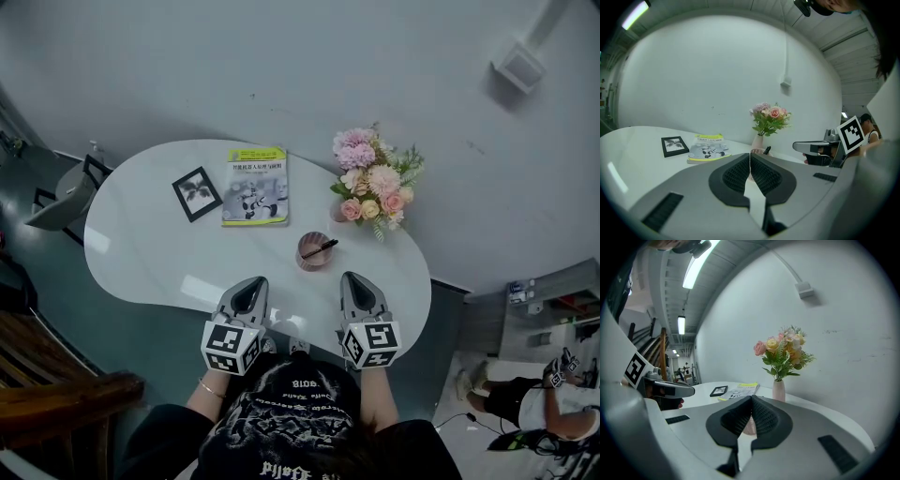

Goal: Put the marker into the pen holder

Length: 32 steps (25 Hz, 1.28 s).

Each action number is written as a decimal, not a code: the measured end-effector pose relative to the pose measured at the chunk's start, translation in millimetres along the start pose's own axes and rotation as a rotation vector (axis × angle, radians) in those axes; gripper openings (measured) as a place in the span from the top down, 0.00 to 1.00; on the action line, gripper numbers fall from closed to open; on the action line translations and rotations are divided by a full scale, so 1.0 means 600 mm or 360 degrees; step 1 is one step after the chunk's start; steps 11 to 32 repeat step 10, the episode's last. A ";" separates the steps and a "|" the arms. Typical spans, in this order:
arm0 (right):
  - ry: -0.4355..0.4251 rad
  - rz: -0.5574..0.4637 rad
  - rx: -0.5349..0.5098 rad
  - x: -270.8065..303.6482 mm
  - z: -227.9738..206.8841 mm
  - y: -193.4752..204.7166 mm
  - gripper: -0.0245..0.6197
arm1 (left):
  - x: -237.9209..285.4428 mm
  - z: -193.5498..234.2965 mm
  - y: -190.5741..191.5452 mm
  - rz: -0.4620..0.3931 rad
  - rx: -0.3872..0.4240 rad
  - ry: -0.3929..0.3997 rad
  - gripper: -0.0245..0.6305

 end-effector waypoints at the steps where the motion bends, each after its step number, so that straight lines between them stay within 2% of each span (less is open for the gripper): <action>1: 0.0004 0.0006 -0.0003 0.000 -0.001 0.001 0.92 | 0.001 0.000 0.000 0.0002 0.0000 0.0001 0.93; 32: 0.0010 0.0011 -0.0007 -0.001 -0.009 0.006 0.92 | 0.008 -0.011 0.007 0.0012 -0.0001 0.0015 0.93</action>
Point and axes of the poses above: the fingertips, and each gripper's own axes: x forward along the fingers, z to its left, y out of its underside, the point moved 2 cm from there along -x, backward along the fingers, and after that the axes turned 1 degree about z, right-handed, at the moved point
